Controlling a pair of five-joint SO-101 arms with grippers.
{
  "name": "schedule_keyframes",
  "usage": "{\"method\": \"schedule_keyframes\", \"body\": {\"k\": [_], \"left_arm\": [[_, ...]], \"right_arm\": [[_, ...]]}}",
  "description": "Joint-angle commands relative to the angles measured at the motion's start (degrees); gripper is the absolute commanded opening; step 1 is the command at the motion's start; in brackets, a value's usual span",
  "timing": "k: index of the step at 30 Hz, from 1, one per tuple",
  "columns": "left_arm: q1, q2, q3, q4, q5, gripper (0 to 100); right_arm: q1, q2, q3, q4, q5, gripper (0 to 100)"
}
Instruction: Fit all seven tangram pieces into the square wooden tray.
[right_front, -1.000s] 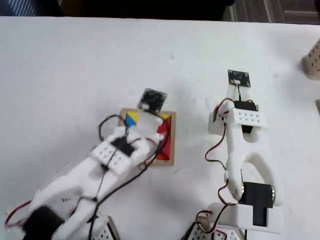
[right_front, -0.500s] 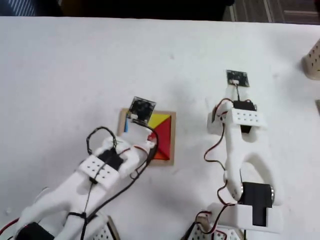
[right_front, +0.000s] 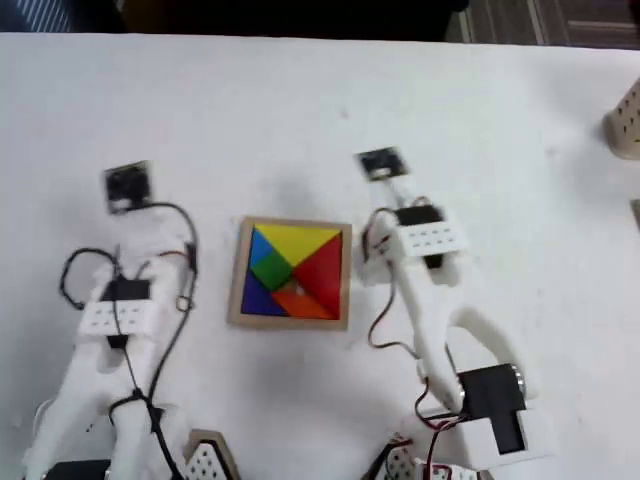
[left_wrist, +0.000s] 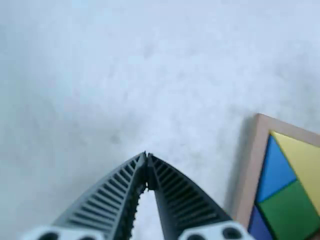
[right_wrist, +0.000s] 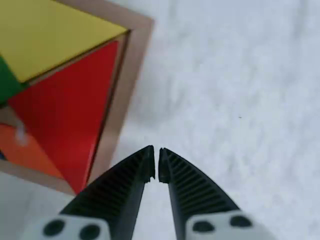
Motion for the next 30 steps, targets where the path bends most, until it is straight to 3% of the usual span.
{"method": "schedule_keyframes", "body": {"k": [1,6,11,18,30], "left_arm": [[-5.7,-1.0,-3.3,-3.5,-0.6,2],[-6.3,6.7,-6.0,-7.1,-0.6,2],[-8.5,14.2,-11.5,-7.1,-0.5,2],[-9.2,15.3,-12.5,-7.1,-0.5,2],[-9.1,15.4,-12.4,-7.1,-0.5,2]], "right_arm": [[-6.2,-5.2,-1.9,2.1,0.8,1.7],[-17.2,-9.9,-1.5,3.2,0.2,1.7],[-23.6,-5.0,-1.5,0.4,-5.8,1.8],[-22.4,4.9,-1.9,-6.6,-5.9,1.8],[-16.7,5.1,-2.5,-10.7,-5.6,1.8]]}}
